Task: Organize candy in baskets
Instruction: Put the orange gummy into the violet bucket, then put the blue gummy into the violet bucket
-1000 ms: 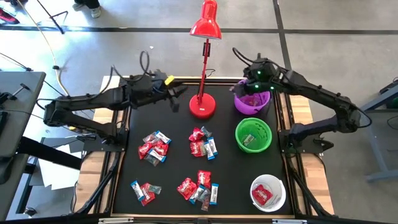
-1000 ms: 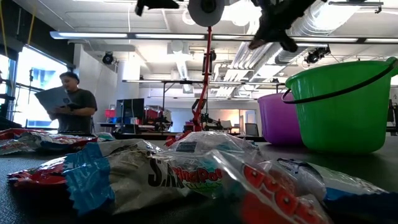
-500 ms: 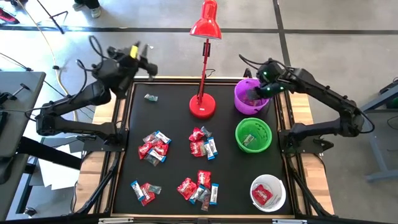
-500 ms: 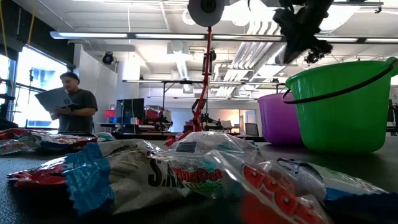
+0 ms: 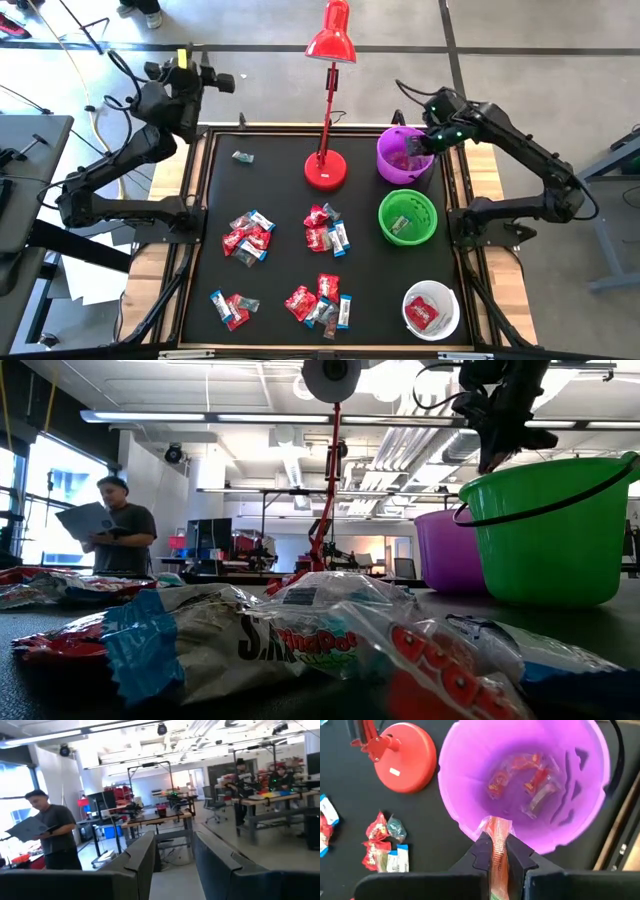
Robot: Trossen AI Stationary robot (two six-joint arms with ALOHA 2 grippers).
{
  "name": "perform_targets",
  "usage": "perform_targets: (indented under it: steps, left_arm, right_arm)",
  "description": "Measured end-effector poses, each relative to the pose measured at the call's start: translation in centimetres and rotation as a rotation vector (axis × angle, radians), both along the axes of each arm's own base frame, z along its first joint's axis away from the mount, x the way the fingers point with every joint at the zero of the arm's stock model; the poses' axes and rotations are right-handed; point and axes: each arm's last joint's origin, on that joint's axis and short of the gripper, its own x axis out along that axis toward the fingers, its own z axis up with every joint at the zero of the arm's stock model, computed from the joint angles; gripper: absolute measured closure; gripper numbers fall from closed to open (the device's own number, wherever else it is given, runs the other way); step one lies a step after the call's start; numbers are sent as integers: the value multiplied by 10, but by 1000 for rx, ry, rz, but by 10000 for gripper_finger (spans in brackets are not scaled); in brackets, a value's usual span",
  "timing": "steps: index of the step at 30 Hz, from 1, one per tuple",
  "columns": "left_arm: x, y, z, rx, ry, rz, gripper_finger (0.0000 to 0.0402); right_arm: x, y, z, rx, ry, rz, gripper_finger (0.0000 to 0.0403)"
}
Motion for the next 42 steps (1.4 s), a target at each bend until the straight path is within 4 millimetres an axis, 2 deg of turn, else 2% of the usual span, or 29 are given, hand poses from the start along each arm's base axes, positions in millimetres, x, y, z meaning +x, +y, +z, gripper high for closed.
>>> perform_targets:
  steps: [7, 14, 20, 22, 25, 29, 32, 35, 37, 42]
  left_arm:
    - [2, 3, -9, -61, 56, -2, 280]
    - [5, 5, -39, -269, 144, -32, 280]
    - [6, -1, -69, -542, 144, -269, 280]
    - [5, -4, -81, -674, 160, -316, 280]
    - [3, -7, -103, -844, 203, -278, 280]
    - [4, -7, -145, -1047, 310, -222, 281]
    - [5, -4, -173, -1181, 275, -159, 284]
    - [9, 2, -195, -1239, 238, -96, 289]
    - [14, 7, -206, -1239, 351, -128, 292]
    - [24, 13, -226, -1227, 854, -294, 298]
  right_arm:
    - [8, -4, -4, -51, 36, 112, 318]
    - [15, -14, -7, -170, 99, 133, 250]
    - [17, -14, -8, -110, 48, 85, 237]
    - [18, -12, -8, -67, 1, 97, 238]
    - [23, -9, -7, -65, -32, 133, 242]
    - [31, -5, -5, -78, -67, 176, 246]
    - [36, -1, -4, -84, -94, 201, 247]
    - [40, 4, -4, -85, -99, 227, 247]
    - [42, 7, -4, -85, -99, 243, 247]
    - [45, 11, -4, -99, -94, 292, 247]
